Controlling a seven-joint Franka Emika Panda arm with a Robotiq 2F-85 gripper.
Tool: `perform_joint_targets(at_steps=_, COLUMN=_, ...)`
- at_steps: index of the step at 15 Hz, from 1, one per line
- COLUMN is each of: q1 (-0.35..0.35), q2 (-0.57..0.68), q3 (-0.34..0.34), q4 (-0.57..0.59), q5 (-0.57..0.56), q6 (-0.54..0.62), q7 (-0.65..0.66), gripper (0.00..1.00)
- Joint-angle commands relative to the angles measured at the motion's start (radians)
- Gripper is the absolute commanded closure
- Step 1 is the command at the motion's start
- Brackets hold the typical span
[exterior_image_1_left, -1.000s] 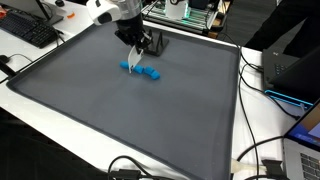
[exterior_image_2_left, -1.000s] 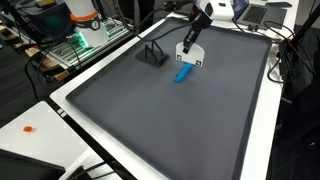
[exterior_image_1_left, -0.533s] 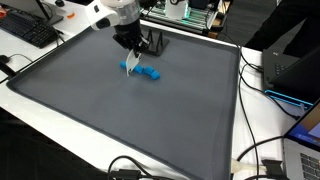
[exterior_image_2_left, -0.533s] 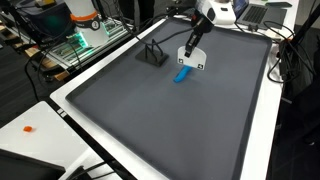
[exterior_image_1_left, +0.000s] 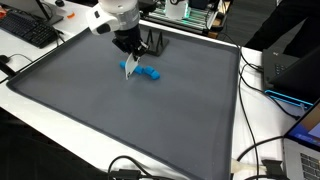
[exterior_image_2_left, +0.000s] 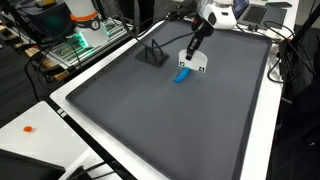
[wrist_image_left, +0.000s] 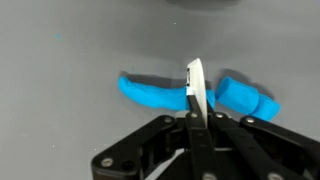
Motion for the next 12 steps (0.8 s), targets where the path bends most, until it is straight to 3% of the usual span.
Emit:
perform_joint_targets(at_steps=1, q1=0.004, q2=0.032, q3=-0.008, q4=0.001, q5=-0.028, q6=0.035, q7=0.019, gripper=0.99)
perform_joint_targets(at_steps=12, q1=-0.004, q2=0.054, q3=-0.007, q4=-0.017, q5=-0.005, q6=0.055, q7=0.024, gripper=0.99)
